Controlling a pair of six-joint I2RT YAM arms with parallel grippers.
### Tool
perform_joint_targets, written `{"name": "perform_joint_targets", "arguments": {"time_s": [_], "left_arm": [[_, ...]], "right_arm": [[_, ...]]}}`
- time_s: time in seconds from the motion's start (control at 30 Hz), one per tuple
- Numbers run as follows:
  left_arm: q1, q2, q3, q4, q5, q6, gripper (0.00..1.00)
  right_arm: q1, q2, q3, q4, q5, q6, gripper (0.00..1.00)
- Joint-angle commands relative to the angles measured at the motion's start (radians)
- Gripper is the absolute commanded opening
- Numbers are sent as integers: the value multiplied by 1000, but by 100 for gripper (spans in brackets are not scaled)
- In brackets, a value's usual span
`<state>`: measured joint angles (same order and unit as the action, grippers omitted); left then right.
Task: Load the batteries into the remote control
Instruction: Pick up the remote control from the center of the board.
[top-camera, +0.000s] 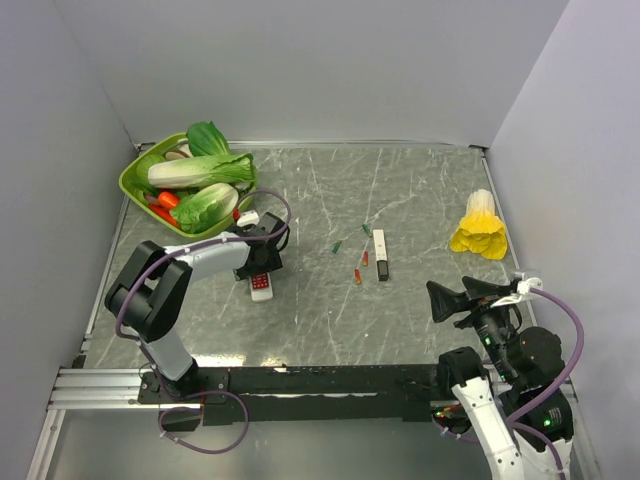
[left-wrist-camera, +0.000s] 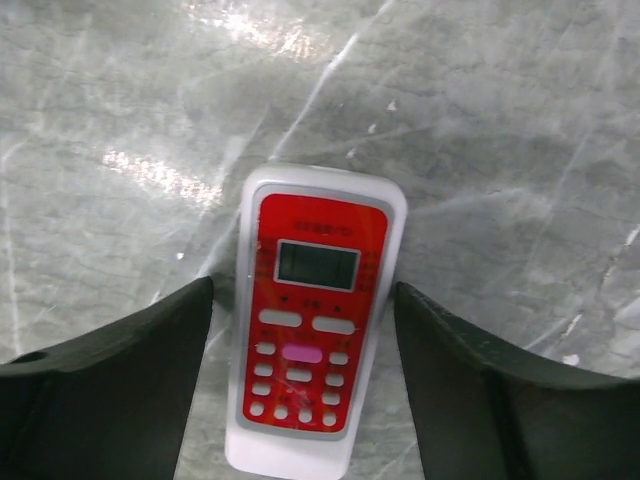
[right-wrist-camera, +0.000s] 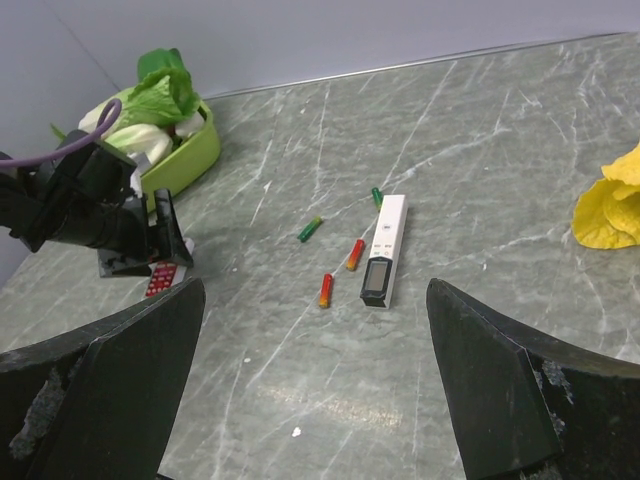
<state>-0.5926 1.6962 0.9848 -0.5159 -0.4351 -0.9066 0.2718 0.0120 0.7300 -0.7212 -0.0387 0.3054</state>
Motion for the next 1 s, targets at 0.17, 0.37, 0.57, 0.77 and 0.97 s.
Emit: {"name": "perform_joint_targets", "arguments": {"time_s": [0.17, 0.37, 0.57, 0.77, 0.97], "left_arm": [[8, 17, -34, 57, 90, 29, 52], [8, -101, -74, 120, 174, 54, 34], [8, -348, -156, 244, 286, 69, 19], [8, -553, -245, 474, 476, 35, 16], [8, -667, -334, 738, 604, -78, 8]], "right_arm": [[7, -29, -6, 22, -59, -11, 100], [7, 34, 0, 31, -182, -15, 100], [7, 129, -61, 176, -398, 53, 100], [9, 281, -205, 475, -633, 118, 100], [39, 374, -329, 783, -676, 166, 100]]}}
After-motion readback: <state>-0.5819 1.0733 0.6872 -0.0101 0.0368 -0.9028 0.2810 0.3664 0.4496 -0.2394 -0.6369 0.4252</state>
